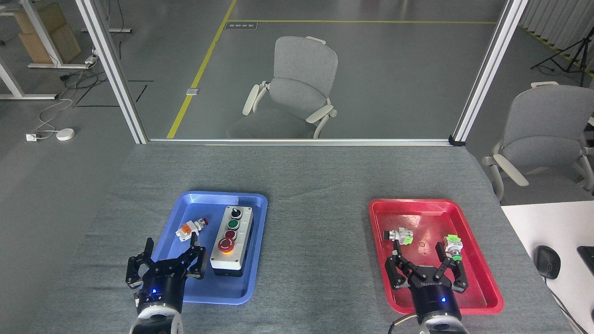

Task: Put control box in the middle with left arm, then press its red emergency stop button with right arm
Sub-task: 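Move the left gripper forward to the gray control box's near edge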

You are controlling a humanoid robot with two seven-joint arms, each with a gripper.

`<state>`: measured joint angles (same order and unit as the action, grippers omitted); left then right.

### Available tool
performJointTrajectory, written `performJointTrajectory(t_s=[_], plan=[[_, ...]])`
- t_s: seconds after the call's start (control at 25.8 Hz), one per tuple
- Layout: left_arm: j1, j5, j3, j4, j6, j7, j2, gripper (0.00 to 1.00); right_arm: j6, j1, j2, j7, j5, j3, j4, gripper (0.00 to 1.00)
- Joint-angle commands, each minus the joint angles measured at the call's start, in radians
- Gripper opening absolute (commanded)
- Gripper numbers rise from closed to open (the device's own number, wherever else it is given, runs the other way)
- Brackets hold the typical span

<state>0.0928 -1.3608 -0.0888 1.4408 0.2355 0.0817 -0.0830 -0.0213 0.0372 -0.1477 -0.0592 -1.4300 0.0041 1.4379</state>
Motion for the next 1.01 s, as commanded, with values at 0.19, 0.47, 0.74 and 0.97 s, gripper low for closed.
performJointTrajectory(t_s=[0.19,0.47,0.74,0.97], plan=[[-0.016,0.028,0.001,0.007,-0.001,0.058,0.000,0.99,-0.006,-0.008,-0.013,-0.004,0.010,-0.009,-0.020,0.99],[-0.021,0.042,-0.002,0.032,0.002,0.052,0.000,0.99,-0.009,-0.008,-0.044,-0.004,0.010,-0.010,-0.020,0.99],[-0.059,0.043,-0.017,0.070,0.001,0.066,0.005,0.99,0.000,-0.002,-0.036,-0.007,0.011,-0.009,-0.020,0.99],[-0.036,-0.007,-0.138,0.026,0.077,0.059,0.081,0.98,0.000,0.006,-0.043,-0.008,0.016,-0.010,-0.020,0.99]])
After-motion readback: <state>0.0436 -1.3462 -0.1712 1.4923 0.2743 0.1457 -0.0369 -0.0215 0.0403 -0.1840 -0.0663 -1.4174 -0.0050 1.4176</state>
